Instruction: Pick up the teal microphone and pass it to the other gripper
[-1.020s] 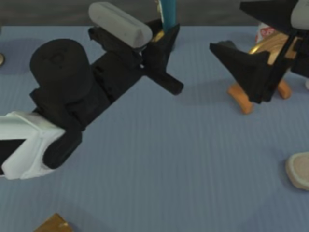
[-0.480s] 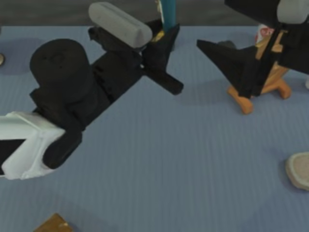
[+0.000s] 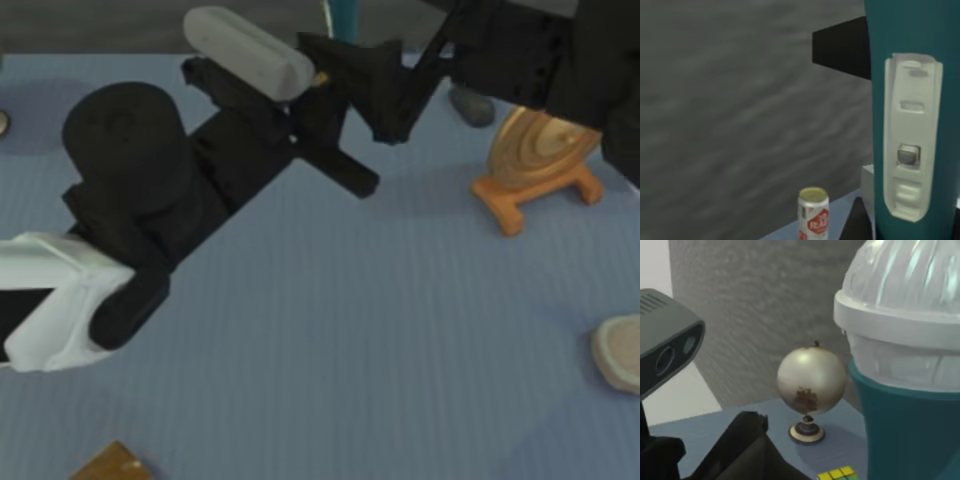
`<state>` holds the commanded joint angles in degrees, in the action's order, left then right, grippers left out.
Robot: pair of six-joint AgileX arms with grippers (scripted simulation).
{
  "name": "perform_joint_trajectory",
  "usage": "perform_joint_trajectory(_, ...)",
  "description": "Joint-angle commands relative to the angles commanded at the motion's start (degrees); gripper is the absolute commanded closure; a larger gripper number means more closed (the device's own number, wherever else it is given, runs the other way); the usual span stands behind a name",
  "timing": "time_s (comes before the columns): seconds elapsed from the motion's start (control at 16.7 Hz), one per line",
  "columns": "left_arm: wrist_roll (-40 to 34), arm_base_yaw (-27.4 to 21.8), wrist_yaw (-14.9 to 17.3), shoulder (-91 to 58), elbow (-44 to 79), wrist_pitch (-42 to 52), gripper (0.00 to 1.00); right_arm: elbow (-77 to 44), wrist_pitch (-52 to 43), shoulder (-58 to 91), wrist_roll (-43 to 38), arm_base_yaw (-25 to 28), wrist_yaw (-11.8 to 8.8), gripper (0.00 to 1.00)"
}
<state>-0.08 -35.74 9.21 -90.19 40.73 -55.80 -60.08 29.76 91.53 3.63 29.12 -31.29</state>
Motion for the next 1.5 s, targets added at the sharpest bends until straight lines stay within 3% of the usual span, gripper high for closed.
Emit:
perform_joint_trajectory(0.12, 0.0, 0.0, 0.0, 0.0, 0.0, 0.0, 1.0, -2.44, 0.32, 2.67, -0.06, 1.66, 1.69, 0.0)
perform_joint_trajectory(0.36, 0.0, 0.0, 0.0, 0.0, 0.0, 0.0, 1.0, -2.88, 0.37, 3.13, -0.08, 1.98, 2.02, 0.0)
perform_joint_trajectory(1.14, 0.0, 0.0, 0.0, 0.0, 0.0, 0.0, 1.0, -2.88, 0.37, 3.13, -0.08, 1.98, 2.02, 0.98)
perform_joint_trajectory(1.5, 0.0, 0.0, 0.0, 0.0, 0.0, 0.0, 1.0, -2.88, 0.37, 3.13, -0.08, 1.98, 2.02, 1.0)
